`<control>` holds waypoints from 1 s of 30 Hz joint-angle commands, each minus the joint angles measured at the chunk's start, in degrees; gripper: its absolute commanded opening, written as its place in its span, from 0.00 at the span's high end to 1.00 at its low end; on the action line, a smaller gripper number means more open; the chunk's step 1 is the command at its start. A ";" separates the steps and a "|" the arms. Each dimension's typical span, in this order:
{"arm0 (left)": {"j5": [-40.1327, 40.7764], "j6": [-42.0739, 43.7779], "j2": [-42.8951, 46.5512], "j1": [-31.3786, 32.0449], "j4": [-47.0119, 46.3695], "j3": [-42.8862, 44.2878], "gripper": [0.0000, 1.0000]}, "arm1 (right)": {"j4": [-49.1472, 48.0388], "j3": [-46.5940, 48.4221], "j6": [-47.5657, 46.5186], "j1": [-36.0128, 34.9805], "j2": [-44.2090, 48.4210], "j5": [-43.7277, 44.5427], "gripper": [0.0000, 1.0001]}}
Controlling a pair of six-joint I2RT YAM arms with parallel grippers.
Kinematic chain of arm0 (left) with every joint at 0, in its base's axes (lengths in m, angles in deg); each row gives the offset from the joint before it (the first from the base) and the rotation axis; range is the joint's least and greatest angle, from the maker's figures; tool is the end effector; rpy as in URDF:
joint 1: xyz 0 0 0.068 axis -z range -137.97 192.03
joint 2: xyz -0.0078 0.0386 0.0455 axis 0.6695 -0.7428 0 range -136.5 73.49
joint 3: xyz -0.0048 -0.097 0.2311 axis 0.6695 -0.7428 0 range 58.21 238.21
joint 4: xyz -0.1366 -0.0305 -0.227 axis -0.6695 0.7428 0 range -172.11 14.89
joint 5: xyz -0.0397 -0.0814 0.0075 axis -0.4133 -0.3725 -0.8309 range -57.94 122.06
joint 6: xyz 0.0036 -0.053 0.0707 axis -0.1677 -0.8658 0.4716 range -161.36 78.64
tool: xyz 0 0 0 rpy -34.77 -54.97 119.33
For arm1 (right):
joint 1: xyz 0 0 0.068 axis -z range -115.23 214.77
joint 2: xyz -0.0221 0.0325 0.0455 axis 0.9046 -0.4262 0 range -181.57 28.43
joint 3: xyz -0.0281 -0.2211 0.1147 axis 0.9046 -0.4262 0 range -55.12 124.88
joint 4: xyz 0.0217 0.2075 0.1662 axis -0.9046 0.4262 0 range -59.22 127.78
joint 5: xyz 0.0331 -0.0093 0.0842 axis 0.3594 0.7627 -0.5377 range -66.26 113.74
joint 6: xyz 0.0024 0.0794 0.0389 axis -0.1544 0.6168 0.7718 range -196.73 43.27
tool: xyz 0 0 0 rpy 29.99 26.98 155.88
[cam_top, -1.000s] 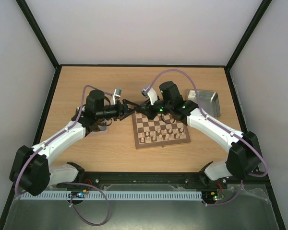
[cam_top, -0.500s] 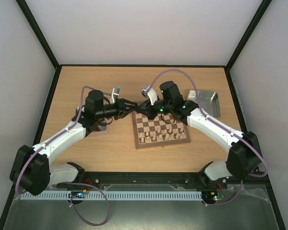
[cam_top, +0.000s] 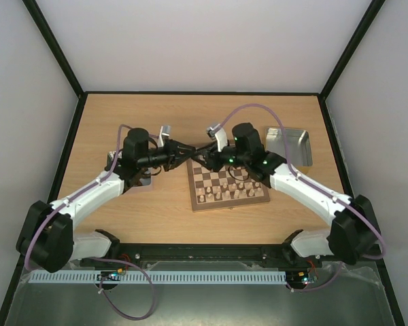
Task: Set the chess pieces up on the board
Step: Place the chess piece on the chessboard.
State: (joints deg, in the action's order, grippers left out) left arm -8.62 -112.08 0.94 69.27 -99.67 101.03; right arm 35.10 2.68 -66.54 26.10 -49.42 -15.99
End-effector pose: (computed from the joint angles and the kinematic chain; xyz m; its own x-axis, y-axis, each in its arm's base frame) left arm 0.2660 -0.1947 0.2431 -0.9243 -0.3293 -0.1931 0.1247 0.2174 -0.9681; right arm 0.2401 0.2565 0.2641 -0.4826 -0.2118 -0.8499 -0.8633 0.2785 0.4208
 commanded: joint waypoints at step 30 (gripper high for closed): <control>5.27 -49.90 -0.34 0.75 -26.15 -6.24 0.91 | -39.46 -14.73 28.13 -5.17 5.06 16.77 0.75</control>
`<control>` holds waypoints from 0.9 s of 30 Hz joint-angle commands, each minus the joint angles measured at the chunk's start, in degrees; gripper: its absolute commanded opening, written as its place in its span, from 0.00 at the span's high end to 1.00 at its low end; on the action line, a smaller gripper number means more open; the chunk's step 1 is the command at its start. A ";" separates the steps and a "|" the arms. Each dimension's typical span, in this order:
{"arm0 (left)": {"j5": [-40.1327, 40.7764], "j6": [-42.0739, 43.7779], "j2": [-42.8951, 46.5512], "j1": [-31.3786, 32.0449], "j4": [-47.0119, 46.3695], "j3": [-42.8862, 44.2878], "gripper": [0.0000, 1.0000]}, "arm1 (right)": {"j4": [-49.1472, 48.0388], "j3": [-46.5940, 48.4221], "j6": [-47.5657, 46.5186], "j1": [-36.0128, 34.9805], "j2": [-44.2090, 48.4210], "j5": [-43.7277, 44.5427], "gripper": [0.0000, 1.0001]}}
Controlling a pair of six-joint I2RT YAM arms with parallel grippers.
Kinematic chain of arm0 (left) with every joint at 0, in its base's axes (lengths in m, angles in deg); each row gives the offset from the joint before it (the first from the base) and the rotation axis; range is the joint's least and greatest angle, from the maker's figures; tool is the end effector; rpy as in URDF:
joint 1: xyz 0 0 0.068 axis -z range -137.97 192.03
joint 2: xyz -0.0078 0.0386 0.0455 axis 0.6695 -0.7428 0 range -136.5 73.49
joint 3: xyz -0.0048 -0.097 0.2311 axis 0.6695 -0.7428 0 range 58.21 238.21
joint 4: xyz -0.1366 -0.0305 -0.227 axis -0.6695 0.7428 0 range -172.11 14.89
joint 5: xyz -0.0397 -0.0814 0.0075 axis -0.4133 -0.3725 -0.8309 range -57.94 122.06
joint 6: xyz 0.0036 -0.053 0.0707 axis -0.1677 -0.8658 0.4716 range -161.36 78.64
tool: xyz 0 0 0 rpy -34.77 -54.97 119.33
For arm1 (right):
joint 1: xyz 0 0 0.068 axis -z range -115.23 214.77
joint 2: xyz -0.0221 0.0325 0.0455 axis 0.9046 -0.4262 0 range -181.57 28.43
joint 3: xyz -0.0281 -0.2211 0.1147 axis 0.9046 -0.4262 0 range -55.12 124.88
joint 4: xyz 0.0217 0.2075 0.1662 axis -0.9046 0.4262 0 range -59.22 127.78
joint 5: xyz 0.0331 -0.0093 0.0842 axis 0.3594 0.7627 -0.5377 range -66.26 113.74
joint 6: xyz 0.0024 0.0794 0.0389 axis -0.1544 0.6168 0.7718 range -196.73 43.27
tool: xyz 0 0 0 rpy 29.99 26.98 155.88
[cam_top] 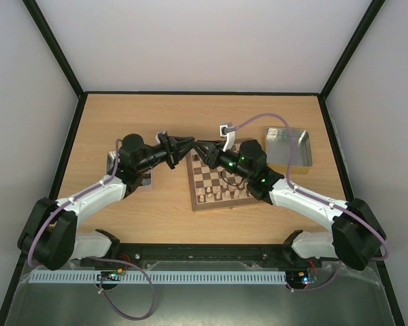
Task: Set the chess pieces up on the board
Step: Place the chess piece on the chessboard.
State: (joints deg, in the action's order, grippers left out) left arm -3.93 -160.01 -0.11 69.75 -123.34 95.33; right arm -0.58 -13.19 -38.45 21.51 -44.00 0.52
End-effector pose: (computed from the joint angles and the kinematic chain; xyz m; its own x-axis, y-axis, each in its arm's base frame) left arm 0.2672 -0.1927 0.2554 -0.8204 -0.3711 0.4351 -0.3647 -0.2466 -0.8979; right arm 0.2263 0.2555 0.2700 -0.5595 0.2554 -0.7885 -0.7265 0.3068 0.6149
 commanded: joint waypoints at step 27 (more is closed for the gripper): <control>4.95 -1.74 3.70 0.40 -0.70 -4.12 0.59 | 5.52 6.84 6.39 -2.67 -1.55 10.59 0.98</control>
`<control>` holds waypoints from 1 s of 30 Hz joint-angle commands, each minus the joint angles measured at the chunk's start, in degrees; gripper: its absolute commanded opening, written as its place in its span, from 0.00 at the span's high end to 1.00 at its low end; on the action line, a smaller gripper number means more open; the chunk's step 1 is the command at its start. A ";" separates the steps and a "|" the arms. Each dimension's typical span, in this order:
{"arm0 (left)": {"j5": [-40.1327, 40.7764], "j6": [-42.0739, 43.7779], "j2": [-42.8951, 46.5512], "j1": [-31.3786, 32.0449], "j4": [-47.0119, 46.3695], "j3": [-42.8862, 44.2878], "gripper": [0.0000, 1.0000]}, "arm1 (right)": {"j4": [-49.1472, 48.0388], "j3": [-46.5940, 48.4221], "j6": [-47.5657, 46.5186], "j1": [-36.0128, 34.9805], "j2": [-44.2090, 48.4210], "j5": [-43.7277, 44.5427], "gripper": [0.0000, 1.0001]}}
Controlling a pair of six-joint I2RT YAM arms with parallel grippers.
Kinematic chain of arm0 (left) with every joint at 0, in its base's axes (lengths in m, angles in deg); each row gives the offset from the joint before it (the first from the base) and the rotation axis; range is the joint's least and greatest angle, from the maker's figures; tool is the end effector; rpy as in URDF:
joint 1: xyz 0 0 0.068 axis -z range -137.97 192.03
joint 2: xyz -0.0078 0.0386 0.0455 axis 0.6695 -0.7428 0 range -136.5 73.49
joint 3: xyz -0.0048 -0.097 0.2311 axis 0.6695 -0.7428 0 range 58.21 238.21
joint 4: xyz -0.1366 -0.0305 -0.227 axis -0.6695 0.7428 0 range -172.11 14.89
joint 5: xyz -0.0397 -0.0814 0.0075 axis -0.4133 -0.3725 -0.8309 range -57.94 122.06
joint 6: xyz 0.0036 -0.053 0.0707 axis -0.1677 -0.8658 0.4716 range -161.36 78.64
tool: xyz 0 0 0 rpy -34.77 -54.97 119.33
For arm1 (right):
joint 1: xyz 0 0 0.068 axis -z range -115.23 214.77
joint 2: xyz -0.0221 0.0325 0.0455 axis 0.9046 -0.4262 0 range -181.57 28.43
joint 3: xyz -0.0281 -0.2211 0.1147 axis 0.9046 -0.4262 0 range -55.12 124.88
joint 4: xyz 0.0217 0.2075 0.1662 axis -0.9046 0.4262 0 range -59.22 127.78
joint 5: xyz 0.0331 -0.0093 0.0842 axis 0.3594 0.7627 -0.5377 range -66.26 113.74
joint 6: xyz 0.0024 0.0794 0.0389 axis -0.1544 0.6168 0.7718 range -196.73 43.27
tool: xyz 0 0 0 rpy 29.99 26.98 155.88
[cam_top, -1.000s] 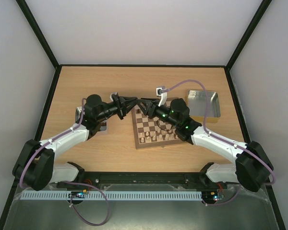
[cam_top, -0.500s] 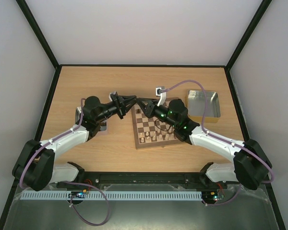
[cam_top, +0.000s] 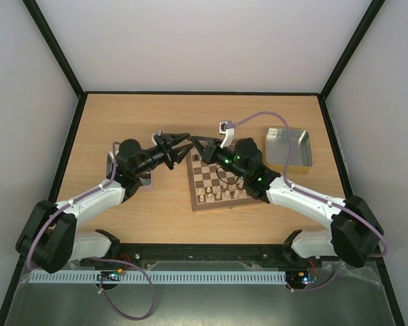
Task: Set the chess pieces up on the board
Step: Place the chess piece on the chessboard.
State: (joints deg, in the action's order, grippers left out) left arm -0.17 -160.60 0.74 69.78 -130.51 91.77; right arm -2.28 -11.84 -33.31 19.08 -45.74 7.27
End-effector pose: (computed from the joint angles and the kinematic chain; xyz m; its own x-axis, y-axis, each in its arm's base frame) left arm 0.2630 -0.1859 0.2544 -0.8194 -0.4030 0.4077 -0.2964 -0.3110 -0.9030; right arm 0.2282 0.2656 0.2738 -0.5885 0.3409 -0.7331 -0.6603 0.3206 0.6791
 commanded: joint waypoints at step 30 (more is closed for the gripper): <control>34.94 94.03 17.38 -7.77 69.82 13.04 0.27 | 79.23 39.02 -20.39 5.53 -33.24 13.62 0.98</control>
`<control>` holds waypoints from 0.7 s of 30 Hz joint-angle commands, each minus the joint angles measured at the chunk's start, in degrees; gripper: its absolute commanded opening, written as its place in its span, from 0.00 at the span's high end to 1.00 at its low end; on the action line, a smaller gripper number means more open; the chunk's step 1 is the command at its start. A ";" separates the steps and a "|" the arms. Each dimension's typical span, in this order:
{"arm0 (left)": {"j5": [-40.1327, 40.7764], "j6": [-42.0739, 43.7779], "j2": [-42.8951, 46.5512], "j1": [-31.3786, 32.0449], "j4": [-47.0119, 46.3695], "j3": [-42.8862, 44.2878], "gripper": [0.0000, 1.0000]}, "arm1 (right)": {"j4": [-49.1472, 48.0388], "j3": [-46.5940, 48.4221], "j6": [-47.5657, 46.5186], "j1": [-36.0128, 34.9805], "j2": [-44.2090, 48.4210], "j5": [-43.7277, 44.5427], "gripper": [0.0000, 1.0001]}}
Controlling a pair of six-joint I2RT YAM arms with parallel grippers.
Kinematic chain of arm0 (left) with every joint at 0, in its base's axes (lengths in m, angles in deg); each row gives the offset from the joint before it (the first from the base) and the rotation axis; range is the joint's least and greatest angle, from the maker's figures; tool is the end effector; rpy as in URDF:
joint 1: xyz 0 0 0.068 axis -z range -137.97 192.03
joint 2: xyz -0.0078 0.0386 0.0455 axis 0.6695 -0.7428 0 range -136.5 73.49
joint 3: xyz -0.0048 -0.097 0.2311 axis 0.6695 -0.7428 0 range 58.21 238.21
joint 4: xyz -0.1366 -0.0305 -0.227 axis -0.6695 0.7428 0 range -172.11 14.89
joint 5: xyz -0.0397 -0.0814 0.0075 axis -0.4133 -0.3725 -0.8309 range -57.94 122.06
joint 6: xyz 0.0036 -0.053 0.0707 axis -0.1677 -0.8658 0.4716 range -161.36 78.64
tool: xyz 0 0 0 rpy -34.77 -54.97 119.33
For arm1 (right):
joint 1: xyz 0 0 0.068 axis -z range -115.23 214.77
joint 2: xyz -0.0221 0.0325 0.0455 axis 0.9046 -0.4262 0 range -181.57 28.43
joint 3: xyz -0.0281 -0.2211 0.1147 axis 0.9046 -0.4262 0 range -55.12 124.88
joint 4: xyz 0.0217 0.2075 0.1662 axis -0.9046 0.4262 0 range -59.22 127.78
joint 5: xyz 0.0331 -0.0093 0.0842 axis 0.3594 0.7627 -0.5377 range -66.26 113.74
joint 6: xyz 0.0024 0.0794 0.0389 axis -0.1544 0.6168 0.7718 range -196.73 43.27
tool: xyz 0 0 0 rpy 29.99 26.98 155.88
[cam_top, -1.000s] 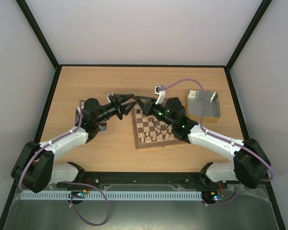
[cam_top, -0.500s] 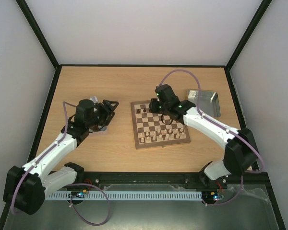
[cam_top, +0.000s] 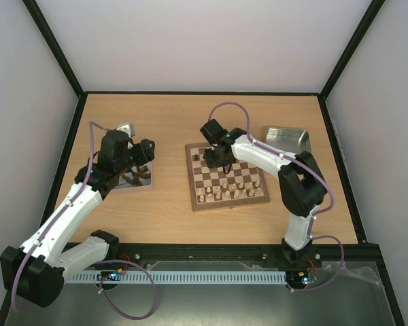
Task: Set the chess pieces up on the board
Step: Place the chess piece on the chessboard.
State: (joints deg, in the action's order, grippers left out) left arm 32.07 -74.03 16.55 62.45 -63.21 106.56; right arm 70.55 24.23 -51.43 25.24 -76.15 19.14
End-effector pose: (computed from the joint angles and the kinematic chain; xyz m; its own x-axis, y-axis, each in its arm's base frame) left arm 0.2630 -0.0980 0.2670 -0.5524 -0.3704 -0.7468 0.0600 0.8759 -0.4788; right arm 0.3024 0.2577 0.1561 -0.9143 -0.2021 -0.3511 -0.2984 0.9221 0.2464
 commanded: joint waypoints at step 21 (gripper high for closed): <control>0.61 7.62 4.13 -2.23 0.88 -3.45 0.26 | 4.08 1.24 -1.32 -0.98 -4.74 1.77 0.84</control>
State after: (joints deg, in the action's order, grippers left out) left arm 32.93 -67.25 20.07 60.73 -61.81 103.99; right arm 74.63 26.11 -52.72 24.63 -81.61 18.81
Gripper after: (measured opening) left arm 0.739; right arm 0.201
